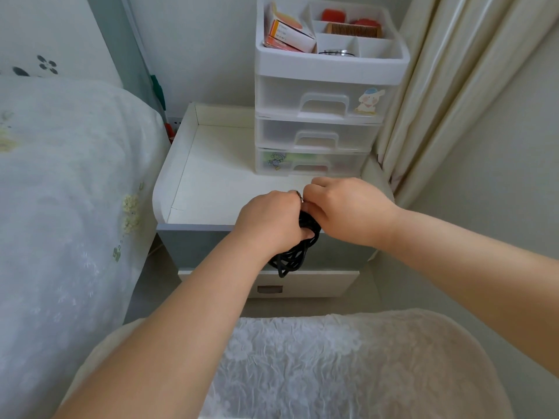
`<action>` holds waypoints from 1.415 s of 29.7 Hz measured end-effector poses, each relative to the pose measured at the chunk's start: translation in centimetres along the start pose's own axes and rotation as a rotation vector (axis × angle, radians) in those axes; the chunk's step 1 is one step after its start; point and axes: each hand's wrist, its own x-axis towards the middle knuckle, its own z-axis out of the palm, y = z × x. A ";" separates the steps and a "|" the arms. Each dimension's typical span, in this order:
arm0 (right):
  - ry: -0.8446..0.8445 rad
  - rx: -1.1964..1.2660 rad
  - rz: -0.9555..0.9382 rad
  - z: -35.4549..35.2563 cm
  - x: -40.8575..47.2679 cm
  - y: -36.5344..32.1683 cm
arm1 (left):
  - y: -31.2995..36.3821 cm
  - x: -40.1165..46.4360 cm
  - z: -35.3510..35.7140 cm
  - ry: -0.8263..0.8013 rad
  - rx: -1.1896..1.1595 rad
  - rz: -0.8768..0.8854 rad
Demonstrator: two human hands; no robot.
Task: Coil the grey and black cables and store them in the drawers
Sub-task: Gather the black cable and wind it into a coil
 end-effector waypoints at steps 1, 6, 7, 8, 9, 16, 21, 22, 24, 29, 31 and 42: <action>0.016 -0.016 0.018 0.1 0.0 -0.1 | 0.2 0.0 0.0 0.015 -0.001 -0.018; -0.163 -0.139 0.156 0.7 0.7 -0.7 | 0.4 -0.2 0.2 0.044 0.010 -0.070; -0.246 -0.080 0.246 0.8 0.7 -0.8 | 0.4 -0.3 0.3 0.041 0.018 -0.065; -0.325 0.025 0.345 0.6 0.9 -0.7 | 0.4 -0.5 0.5 0.043 0.029 -0.051; -0.386 0.147 0.436 0.4 1.1 -0.6 | 0.3 -0.6 0.6 0.047 0.034 -0.033; 0.049 0.313 0.402 -0.9 0.2 -0.1 | -0.7 0.1 -0.8 -0.016 -0.307 -0.067; 0.271 -0.096 -0.051 0.4 -1.2 0.2 | -1.3 0.3 -1.5 -0.066 -0.576 -0.105; 0.292 -0.138 -0.077 0.8 -1.4 0.3 | -1.3 0.3 -1.6 -0.086 -0.604 -0.112; 0.328 -0.125 -0.083 1.3 -1.4 0.5 | -1.1 0.2 -1.6 -0.116 -0.670 -0.124; 0.376 0.022 -0.013 2.0 -1.1 0.1 | -1.0 0.1 -1.8 -0.089 -0.831 -0.181; 0.320 0.056 0.018 2.3 -1.1 -0.2 | -1.1 0.2 -1.9 -0.073 -0.837 -0.201; 0.442 1.654 0.999 -1.8 5.0 5.6 | -2.8 1.7 -2.8 0.106 -0.872 -0.328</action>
